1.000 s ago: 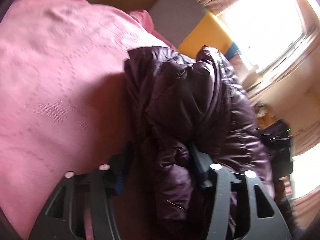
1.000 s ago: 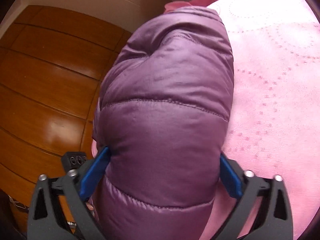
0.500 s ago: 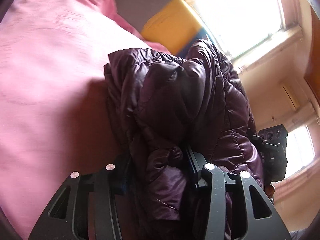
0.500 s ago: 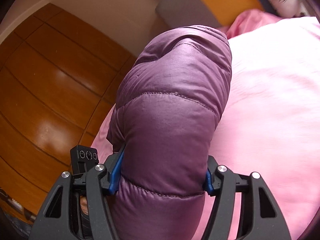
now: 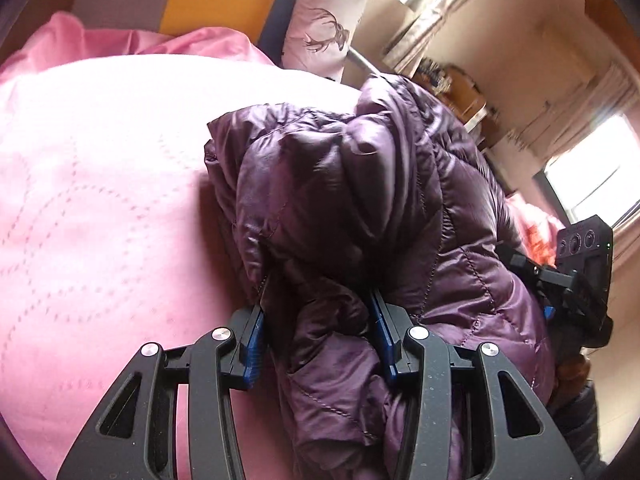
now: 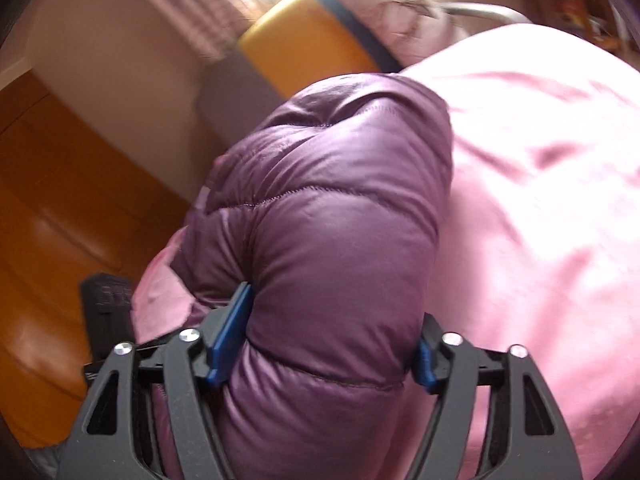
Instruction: Fold large clothes
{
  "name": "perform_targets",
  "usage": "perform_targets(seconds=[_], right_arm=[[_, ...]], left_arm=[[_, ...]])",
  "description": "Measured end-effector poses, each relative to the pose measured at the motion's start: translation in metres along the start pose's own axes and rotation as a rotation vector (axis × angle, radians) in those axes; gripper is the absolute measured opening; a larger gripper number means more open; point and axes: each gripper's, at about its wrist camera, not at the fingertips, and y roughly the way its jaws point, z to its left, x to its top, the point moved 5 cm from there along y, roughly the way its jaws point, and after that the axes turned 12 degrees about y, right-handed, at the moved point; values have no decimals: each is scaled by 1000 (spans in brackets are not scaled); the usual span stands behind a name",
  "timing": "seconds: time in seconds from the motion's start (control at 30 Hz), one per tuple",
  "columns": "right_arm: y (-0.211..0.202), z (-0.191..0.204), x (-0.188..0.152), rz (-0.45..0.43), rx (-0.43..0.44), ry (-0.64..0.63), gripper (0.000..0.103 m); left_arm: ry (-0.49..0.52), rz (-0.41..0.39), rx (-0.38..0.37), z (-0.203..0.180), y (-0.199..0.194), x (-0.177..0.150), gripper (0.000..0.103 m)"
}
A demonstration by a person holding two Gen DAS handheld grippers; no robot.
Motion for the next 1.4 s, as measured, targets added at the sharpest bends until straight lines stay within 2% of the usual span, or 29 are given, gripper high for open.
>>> perform_targets(seconds=[0.1,0.23,0.33,0.4,0.5,0.57,0.67,0.77,0.87,0.97,1.17,1.3,1.4], right_arm=[[-21,0,-6,-58,-42,-23,86],[-46,35,-11,-193,-147,-129,87],[-46,61,-20,-221,-173,-209,87],[-43,69,-27,-219,-195,-258,87],[-27,89,-51,-213,-224,-322,88],[-8,95,-58,-221,-250,-351,89],[10,98,-63,-223,-274,-389,89],[21,101,-76,-241,-318,-442,89],[31,104,-92,-255,-332,-477,89],[44,108,-106,-260,-340,-518,89],[66,106,-118,-231,-331,-595,90],[55,105,-113,-176,-326,-569,89],[36,106,-108,-175,-311,-502,89]], left_arm=[[40,8,58,-10,-7,-5,47],[85,-15,132,-17,-27,-3,48],[95,-56,182,-17,-51,3,48],[98,-90,186,-24,-61,10,48],[107,-138,147,-36,-74,34,48],[123,-152,109,-50,-74,48,56],[134,-129,74,-68,-60,64,56],[101,-89,97,-63,-31,71,56],[80,-69,165,-51,-13,60,56],[51,-75,186,-31,-3,42,59],[72,-121,223,-4,5,15,59],[81,-132,222,-5,7,10,59],[55,-133,216,-6,0,12,59]])
